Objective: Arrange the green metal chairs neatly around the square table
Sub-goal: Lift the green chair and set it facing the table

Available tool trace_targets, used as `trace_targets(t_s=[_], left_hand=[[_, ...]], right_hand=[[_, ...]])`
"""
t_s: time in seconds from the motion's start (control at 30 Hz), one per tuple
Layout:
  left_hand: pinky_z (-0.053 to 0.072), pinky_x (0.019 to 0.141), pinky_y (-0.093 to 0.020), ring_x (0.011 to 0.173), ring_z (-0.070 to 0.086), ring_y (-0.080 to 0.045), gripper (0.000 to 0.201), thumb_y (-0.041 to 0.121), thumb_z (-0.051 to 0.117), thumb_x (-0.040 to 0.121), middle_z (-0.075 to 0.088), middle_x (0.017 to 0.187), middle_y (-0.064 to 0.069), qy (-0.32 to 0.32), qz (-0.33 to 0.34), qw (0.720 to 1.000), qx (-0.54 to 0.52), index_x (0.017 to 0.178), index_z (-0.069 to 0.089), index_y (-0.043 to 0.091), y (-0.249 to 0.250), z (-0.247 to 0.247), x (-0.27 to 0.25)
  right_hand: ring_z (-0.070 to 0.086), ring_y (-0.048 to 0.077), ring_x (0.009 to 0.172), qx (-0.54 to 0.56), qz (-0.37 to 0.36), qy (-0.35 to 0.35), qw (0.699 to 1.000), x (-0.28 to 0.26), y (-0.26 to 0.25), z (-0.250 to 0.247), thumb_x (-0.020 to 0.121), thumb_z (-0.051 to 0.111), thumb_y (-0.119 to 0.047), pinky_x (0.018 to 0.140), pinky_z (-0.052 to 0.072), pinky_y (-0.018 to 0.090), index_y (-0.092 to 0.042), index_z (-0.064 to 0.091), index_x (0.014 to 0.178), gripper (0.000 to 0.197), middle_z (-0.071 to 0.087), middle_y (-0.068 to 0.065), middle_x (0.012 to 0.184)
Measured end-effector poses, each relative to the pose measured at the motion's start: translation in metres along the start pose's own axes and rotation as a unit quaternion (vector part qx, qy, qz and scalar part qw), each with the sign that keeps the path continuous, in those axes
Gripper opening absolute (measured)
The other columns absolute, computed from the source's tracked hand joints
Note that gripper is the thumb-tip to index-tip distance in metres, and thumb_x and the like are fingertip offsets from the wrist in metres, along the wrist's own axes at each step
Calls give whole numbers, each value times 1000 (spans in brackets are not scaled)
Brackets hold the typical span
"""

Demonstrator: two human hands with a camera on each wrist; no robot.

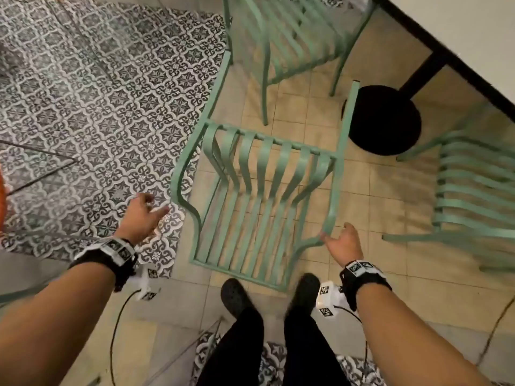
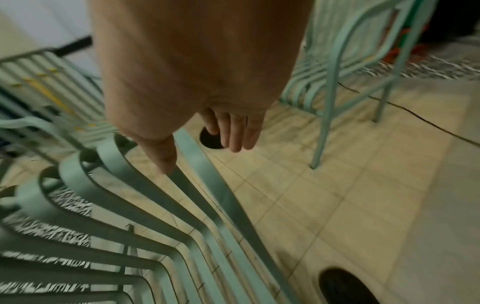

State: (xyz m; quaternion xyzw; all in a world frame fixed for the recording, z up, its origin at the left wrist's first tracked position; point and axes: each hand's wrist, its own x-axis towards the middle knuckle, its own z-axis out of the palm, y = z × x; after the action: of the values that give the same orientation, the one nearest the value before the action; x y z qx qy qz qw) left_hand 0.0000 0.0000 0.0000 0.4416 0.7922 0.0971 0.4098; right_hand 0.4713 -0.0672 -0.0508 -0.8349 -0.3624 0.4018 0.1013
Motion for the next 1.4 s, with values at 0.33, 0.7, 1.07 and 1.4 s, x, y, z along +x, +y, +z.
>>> trace_targets(t_s=[0.33,0.7,1.07,1.4], left_hand=[[60,89,-52,95,70,-32,61,49,85,69,71,104,-13,-38,-66,997,-19,108,62,9,-25,68,138],[59,87,-37,90,69,-23,51,33,76,86,69,96,-5,101,-107,970,-194,118,61,-3,-30,110,153],[41,35,-7,46,61,-5,15,30,66,78,56,74,4,96,19,993,-67,72,53,25,150,14,105],[56,49,-28,44,56,-13,22,25,71,90,59,59,3,48,29,989,-135,79,57,13,189,5,85]], right_hand=[[66,26,88,220,103,61,968,62,32,76,74,82,-36,89,50,38,-15,67,80,27,70,3,82],[62,15,66,304,75,53,948,89,52,92,74,81,-8,79,51,33,-2,57,76,24,60,8,72],[38,19,33,340,-15,62,938,93,-73,-94,67,55,-2,46,34,28,-4,58,60,8,38,-4,32],[33,17,33,342,-14,20,939,127,-106,-153,69,60,-9,43,39,25,-13,55,68,6,34,-2,40]])
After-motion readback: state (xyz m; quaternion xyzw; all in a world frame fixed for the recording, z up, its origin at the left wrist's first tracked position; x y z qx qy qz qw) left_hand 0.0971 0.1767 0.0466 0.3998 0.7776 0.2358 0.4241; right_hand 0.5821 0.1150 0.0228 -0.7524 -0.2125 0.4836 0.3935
